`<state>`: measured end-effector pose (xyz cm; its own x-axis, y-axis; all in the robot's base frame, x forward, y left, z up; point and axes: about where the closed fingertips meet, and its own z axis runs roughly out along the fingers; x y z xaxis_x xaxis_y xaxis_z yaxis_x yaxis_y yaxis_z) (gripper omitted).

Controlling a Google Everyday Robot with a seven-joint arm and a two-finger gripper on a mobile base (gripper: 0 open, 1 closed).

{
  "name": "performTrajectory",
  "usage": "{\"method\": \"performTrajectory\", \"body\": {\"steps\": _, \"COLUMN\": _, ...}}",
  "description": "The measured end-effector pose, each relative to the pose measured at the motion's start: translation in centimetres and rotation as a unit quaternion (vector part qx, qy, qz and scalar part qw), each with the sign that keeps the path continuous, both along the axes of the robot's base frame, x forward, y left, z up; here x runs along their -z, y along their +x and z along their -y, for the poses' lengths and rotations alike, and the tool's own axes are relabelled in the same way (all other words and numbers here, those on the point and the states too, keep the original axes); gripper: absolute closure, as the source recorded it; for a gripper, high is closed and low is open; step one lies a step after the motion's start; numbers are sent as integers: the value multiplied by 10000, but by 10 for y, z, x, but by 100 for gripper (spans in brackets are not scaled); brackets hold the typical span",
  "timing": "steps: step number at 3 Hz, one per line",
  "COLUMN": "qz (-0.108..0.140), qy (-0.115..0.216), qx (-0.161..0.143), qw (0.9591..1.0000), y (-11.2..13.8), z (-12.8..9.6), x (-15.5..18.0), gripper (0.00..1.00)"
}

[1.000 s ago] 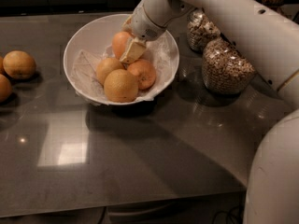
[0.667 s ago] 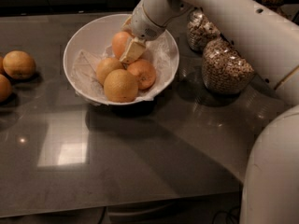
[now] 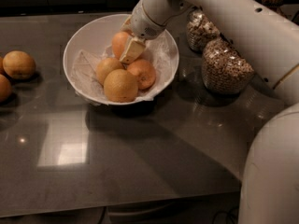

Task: Pick orange from white bowl

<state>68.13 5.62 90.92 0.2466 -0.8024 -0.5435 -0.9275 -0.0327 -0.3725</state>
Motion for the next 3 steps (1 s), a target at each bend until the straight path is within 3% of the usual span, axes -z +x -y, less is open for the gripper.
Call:
{"method": "performTrajectory", "body": {"steps": 1, "qz": 7, "qy": -44, "qx": -5, "qw": 10000, "y": 0, "z": -1, "x": -1, "gripper": 100}}
{"method": "performTrajectory", "body": {"steps": 3, "qz": 91, "qy": -83, "qx": -11, "qw": 9999, "y": -3, "z": 0, "x": -8, "gripper": 100}}
